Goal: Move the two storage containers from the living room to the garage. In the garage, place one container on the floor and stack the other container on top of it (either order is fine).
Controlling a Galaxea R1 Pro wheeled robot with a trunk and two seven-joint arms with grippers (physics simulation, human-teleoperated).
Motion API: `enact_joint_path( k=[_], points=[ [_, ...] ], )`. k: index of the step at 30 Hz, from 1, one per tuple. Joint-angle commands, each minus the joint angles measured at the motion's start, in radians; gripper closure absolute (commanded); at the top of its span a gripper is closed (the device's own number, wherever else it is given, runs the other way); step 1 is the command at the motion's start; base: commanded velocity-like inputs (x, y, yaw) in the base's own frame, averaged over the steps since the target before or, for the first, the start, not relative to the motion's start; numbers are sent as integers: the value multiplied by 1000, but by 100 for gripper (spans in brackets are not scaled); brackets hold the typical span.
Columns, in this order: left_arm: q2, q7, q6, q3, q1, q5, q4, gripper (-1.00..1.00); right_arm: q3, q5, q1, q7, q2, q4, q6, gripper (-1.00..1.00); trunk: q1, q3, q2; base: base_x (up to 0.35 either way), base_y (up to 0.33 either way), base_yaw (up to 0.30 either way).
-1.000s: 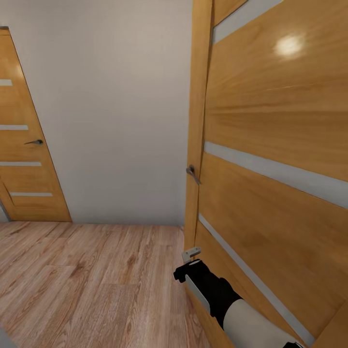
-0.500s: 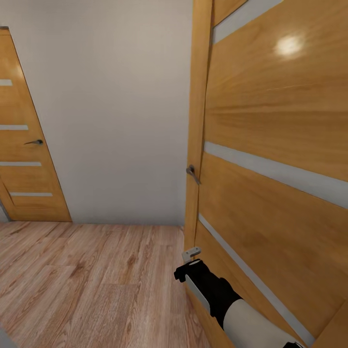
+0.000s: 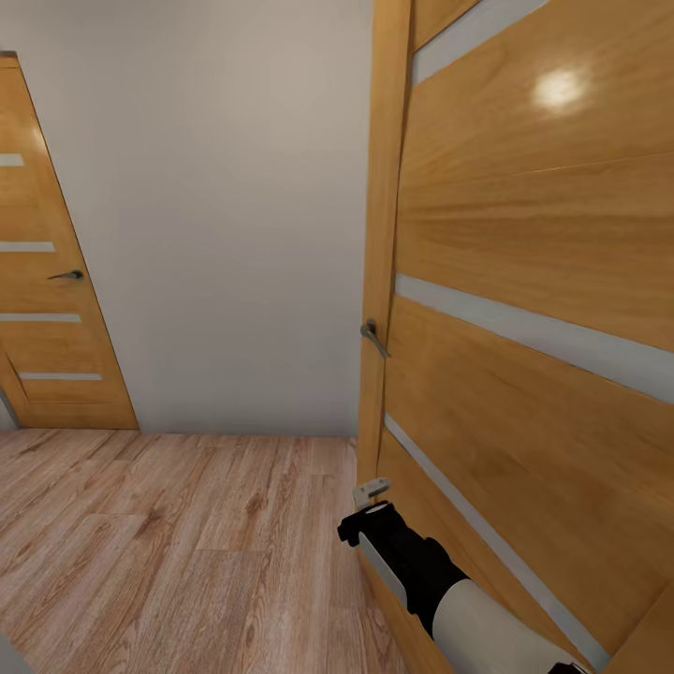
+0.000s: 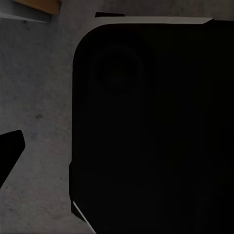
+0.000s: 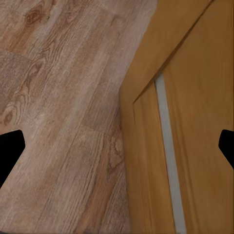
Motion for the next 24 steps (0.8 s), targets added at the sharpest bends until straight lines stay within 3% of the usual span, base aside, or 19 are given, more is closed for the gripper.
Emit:
enact_joint_path(
  k=[1,6,8,9,15,24],
  points=[
    [0,-1,-3,3,0,4,0,-100,4,-5,-1,-11,0,-1,3,-100,0,-1,-1,0,0,0],
    [0,-1,-3,3,0,4,0,-100,33,76,-1,-29,0,-38,35,-100,0,-1,-1,0,0,0],
    [0,-1,-3,3,0,3,0,-100,40,107,-2,-54,0,-97,107,-100,0,-1,-1,0,0,0],
    [-1,-1,-3,3,0,3,0,-100,43,118,-2,-87,0,-168,185,-100,0,-1,-1,0,0,0],
    [-1,-1,-3,3,0,2,0,-100,45,127,-5,-190,0,-388,398,-100,0,-1,-1,0,0,0],
    [-2,-1,-3,3,0,2,0,-100,46,122,-56,-306,0,-418,464,-100,0,-1,-1,0,0,0]
  ],
)
